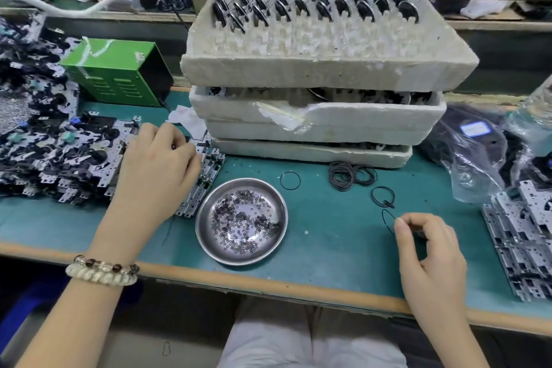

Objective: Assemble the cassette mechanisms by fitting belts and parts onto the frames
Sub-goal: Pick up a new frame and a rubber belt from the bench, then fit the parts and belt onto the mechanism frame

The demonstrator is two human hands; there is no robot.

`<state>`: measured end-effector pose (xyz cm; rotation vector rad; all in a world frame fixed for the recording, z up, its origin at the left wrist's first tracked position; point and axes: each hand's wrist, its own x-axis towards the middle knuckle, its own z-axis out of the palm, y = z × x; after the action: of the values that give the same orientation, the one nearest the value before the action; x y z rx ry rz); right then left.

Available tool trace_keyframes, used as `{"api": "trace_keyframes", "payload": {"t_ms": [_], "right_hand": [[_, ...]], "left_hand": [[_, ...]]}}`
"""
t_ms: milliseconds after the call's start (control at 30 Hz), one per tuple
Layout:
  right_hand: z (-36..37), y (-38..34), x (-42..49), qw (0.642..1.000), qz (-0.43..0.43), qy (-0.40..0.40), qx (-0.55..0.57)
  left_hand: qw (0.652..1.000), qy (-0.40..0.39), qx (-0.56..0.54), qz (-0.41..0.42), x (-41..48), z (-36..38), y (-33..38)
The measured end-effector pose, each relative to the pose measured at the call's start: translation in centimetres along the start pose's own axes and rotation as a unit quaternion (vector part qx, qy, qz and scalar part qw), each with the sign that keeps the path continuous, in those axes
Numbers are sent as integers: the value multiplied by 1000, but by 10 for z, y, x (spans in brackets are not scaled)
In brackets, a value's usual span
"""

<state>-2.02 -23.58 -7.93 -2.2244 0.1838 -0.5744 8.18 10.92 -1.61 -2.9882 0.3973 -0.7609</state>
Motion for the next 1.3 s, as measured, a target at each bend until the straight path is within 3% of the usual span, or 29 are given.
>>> {"api": "trace_keyframes", "payload": {"t_ms": [133,333,567,833,933,1100,1167,1300], "right_hand": [[0,0,0,1000,2,0,1],[0,0,0,1000,5,2,5],[-1,-2,0,1000,8,10,12],[-2,0,-1,997,32,48,41],[-2,1,-1,994,48,73,62],[-6,4,-2,985,79,115,105],[-8,6,-1,979,95,121,131],[-9,6,1,973,120,122,158]], "left_hand": [[1000,10,16,1,4,-2,-6],[989,63,-22,-133,9,-20,-23],[964,13,-148,-220,17,-46,-34],[945,-7,-299,-129,17,-72,49],[907,-76,-397,-121,7,-60,103],[773,-225,-563,-185,-6,-20,174],[789,-274,-519,-184,-6,-6,182],[883,-246,-389,-96,-11,1,182]]}}
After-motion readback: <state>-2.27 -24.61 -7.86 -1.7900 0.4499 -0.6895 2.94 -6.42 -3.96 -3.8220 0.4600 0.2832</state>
